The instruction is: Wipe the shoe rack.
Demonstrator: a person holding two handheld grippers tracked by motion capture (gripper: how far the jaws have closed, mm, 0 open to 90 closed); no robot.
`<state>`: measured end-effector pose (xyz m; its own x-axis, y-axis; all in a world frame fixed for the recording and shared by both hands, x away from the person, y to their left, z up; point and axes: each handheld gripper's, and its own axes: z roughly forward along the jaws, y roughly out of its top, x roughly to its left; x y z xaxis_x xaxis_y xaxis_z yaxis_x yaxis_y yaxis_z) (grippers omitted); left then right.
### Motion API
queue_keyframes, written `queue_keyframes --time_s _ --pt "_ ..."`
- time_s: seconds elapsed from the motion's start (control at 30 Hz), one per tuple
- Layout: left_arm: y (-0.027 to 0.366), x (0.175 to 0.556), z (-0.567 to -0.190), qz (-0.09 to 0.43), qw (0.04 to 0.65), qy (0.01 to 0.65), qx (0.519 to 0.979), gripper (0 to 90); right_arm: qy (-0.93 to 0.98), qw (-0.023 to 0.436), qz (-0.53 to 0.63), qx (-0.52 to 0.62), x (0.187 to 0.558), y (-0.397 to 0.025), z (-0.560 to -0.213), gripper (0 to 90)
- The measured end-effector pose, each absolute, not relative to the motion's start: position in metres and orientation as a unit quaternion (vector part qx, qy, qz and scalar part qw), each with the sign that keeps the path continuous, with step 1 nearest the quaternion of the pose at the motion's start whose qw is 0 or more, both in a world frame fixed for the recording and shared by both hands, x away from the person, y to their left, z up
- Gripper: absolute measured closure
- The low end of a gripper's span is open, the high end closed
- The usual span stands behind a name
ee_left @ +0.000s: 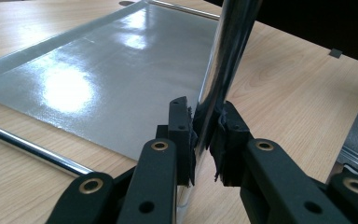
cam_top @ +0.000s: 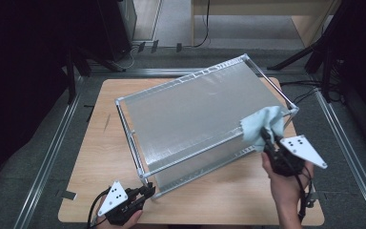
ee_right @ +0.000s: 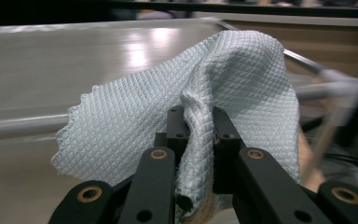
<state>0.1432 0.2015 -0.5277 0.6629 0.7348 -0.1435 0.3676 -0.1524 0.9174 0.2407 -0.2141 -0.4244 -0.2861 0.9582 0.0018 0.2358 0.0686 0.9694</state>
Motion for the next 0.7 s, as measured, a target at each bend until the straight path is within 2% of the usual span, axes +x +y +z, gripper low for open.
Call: queue_keyframes --time_s 0.33,0.47,0.57,0.7 --pt "0.192 0.144 -0.528 0.162 0.538 0.357 0.746 79.2 0.714 0.257 0.544 0.358 0.194 -0.111 -0.418 81.1" --pt "0.191 0.144 -0.528 0.158 0.54 0.351 0.748 79.2 0.742 0.237 0.55 0.301 0.172 -0.076 -0.419 81.0" --pt "0.191 0.145 -0.528 0.157 0.539 0.348 0.751 79.2 0.752 0.242 0.545 0.283 0.165 -0.069 -0.419 81.0" --pt "0.192 0.144 -0.528 0.16 0.537 0.35 0.75 79.3 0.737 0.251 0.541 0.318 0.179 -0.09 -0.418 81.1"
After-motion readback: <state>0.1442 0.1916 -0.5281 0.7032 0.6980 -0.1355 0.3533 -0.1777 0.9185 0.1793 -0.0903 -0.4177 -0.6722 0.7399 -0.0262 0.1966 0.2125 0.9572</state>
